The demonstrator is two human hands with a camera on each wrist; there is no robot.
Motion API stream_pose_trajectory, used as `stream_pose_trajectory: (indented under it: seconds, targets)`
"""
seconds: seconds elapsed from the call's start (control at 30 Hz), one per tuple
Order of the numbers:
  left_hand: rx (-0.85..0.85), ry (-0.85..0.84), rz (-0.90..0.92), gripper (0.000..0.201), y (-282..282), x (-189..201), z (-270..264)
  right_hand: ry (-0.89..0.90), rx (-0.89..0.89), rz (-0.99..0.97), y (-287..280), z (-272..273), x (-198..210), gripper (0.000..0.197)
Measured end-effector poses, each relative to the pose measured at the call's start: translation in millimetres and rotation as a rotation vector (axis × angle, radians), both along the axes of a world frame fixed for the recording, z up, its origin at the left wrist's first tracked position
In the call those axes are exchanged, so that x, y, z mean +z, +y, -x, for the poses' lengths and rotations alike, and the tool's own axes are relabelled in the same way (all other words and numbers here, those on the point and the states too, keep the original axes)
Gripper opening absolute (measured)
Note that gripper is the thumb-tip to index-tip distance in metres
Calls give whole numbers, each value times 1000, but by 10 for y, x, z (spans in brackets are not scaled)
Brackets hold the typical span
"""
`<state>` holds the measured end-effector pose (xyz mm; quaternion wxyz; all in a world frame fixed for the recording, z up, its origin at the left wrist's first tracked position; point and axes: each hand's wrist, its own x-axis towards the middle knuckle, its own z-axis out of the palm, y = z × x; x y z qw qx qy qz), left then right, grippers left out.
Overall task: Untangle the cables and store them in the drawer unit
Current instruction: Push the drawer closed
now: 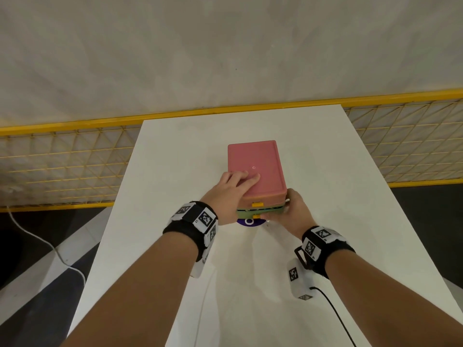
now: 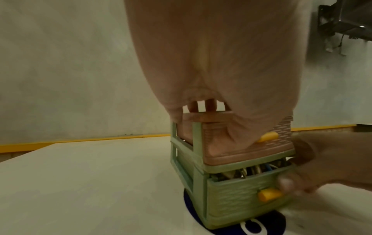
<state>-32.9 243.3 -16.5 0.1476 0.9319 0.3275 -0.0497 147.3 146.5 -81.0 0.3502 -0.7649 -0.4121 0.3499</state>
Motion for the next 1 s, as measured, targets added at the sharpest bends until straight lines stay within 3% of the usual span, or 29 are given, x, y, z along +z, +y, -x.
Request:
stream_pose_trajectory:
  seconds: [0.13,0.37,0.57,0.73,0.87,1.0]
  targets:
    - [80,-118,-91,87,-92,-90,-72,56,-136,-49,-69,174,-27,75]
    - [139,-111,-186,82,-184,-155,-180,278,-392,49,39,385,-41,62]
    - [128,-96,-201,88,-190,-169,-173,360,-478,38,99,427,-37,47]
    - [166,-77,-254,96,-229,-279,-243,377,-423,48,85,379,-55,56]
    - [156,-75,-298,88,-243,-275,-244,120,-200,85,-7,244,-137,80]
    - [77,14,-228,86,-213,-155,-197,105,-162,-48,-8,126,-121,63]
